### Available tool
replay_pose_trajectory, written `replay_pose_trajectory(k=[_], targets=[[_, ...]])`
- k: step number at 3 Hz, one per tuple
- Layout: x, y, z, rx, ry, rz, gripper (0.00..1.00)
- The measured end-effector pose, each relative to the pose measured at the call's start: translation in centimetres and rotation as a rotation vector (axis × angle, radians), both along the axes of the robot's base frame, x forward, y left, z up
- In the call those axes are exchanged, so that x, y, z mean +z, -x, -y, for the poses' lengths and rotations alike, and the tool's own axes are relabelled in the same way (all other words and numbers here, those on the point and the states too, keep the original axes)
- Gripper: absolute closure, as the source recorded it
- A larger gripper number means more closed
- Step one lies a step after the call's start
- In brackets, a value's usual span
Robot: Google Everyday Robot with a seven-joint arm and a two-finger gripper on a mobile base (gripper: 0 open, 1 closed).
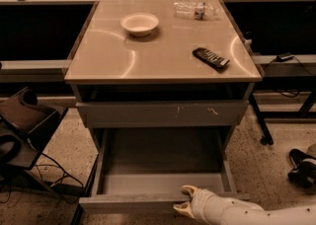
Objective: Open middle drawer
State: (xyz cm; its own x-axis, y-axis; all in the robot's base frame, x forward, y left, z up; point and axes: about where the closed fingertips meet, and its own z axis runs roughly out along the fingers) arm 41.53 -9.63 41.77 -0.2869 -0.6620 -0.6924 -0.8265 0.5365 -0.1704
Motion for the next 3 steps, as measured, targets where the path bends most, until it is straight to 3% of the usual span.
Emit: replay_pose_trajectory(k=[3], targets=[[0.6, 1.1, 0.0, 0.004, -0.01, 0.001, 1.0]])
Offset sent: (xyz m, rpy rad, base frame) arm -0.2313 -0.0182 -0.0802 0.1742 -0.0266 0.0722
